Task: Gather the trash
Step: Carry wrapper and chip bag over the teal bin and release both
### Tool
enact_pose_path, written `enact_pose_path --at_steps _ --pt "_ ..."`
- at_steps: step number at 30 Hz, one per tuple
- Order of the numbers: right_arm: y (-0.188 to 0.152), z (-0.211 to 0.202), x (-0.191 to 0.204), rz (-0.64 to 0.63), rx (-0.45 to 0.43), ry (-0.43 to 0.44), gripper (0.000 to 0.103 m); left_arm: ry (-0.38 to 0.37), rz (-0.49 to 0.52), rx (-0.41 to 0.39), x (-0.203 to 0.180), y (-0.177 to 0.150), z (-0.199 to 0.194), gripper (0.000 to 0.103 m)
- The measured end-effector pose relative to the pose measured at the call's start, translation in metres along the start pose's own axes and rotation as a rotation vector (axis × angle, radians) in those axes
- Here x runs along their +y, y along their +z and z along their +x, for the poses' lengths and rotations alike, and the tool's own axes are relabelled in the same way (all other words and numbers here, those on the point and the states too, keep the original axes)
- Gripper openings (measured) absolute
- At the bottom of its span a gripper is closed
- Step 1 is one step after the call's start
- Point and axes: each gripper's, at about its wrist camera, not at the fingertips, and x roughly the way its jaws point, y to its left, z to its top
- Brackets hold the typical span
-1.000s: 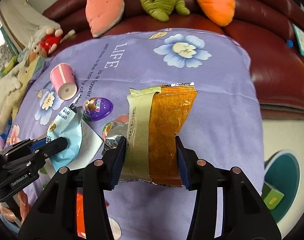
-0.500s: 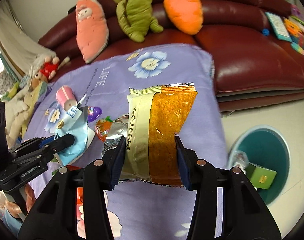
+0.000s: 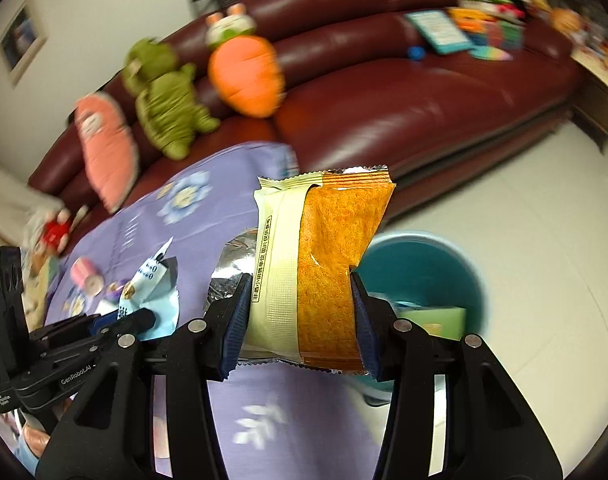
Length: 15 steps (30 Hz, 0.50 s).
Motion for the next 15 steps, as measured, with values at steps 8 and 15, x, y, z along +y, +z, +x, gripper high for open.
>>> enact_pose_path --at_steps 8,15 --pt "-0.014 0.001 -0.076 0.132 0.007 -0.047 0.046 -0.041 0.095 0.086 -0.069 0.01 0.057 0.023" --pt "-0.016 0.012 -0.106 0.178 0.018 -0.057 0.046 -0.038 0.149 0.158 -0.105 0.01 0.103 0.023"
